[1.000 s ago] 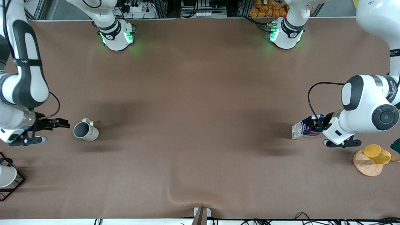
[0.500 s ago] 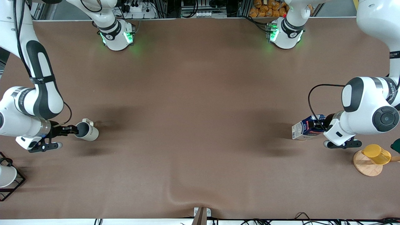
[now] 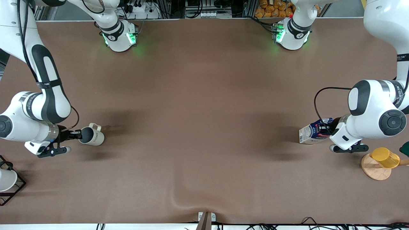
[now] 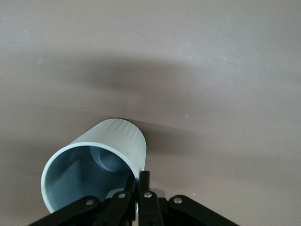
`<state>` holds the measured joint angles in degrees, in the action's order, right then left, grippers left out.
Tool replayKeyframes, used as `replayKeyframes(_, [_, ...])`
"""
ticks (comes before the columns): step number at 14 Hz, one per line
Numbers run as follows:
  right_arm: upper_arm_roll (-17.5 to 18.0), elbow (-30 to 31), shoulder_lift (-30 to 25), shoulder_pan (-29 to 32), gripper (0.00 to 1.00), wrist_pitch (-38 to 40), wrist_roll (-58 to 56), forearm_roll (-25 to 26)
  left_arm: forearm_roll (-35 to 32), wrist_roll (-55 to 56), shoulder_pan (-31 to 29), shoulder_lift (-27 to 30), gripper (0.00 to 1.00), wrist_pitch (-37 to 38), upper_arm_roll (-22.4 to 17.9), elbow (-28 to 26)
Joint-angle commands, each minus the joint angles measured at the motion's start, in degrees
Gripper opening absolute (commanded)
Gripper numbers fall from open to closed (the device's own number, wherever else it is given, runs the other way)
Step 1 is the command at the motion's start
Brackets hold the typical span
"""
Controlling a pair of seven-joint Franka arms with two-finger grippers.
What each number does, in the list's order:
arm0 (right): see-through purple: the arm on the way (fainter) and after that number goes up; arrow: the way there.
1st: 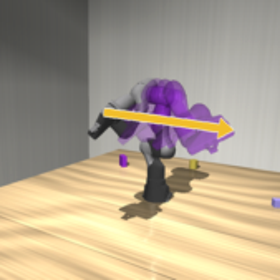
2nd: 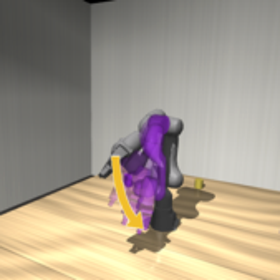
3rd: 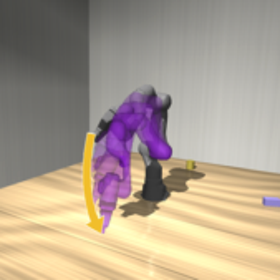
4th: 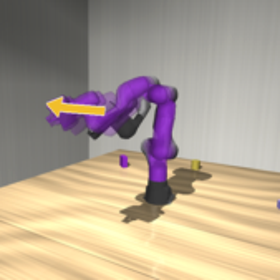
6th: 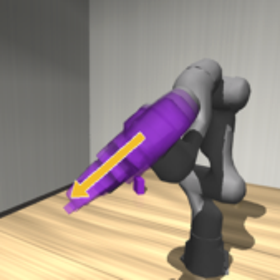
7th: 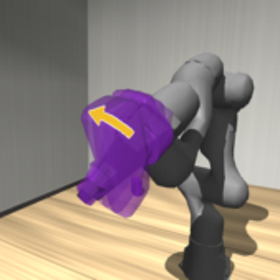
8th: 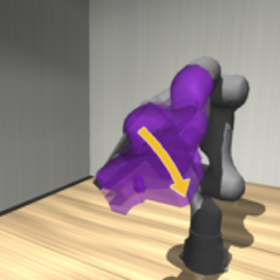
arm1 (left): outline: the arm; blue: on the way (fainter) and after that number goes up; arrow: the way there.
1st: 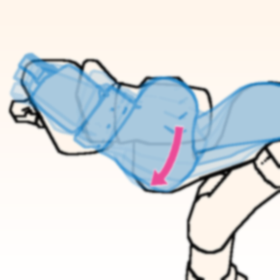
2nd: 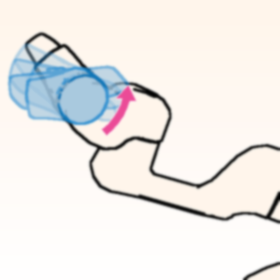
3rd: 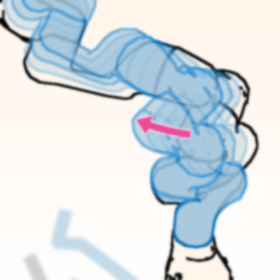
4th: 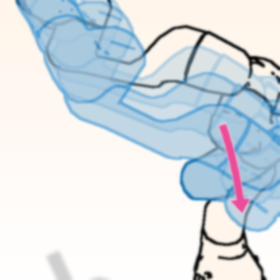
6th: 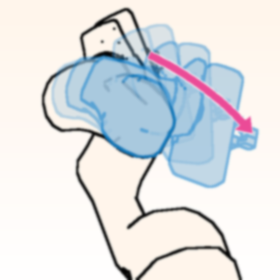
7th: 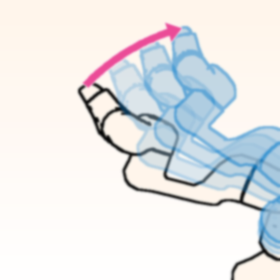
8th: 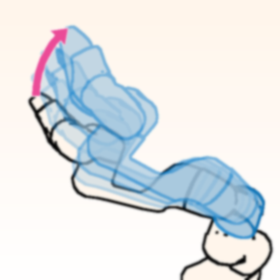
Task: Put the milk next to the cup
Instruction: 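Grasp the milk carton with the left gripper while the right gripper grasps the mug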
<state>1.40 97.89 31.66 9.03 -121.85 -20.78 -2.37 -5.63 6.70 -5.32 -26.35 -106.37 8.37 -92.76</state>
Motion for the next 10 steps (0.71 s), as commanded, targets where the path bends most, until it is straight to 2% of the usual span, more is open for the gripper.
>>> replayKeyframes(1, [1.9, -1.6, -0.3, 0.0, 0.0, 0.6, 0.8, -3.8, -1.3, 0.0, 0.0, 1.8, 0.3, 0.4, 0.3, 0.9])
replayKeyframes(3, [2.6, -2.7, -0.5, -0.5, 0.0, 2.3, 2.3, -6.5, -1.4, 0.0, 0.3, 2.1, 0.3, 1.2, 0.5, 1.9])
replayKeyframes(7, [2.7, -8.4, -1.2, -5.5, 0.0, 11.3, 13.9, -6.5, -0.8, -0.4, 0.6, 2.1, 0.31, 1.3, 0.6, 2.5])
replayKeyframes(10, [2.7, -10.7, -2.6, -10.2, 0.0, 14.2, 23.2, -6.5, -0.7, -0.5, 0.6, 2.4, 0.31, 3.0, 0.8, 3.6])
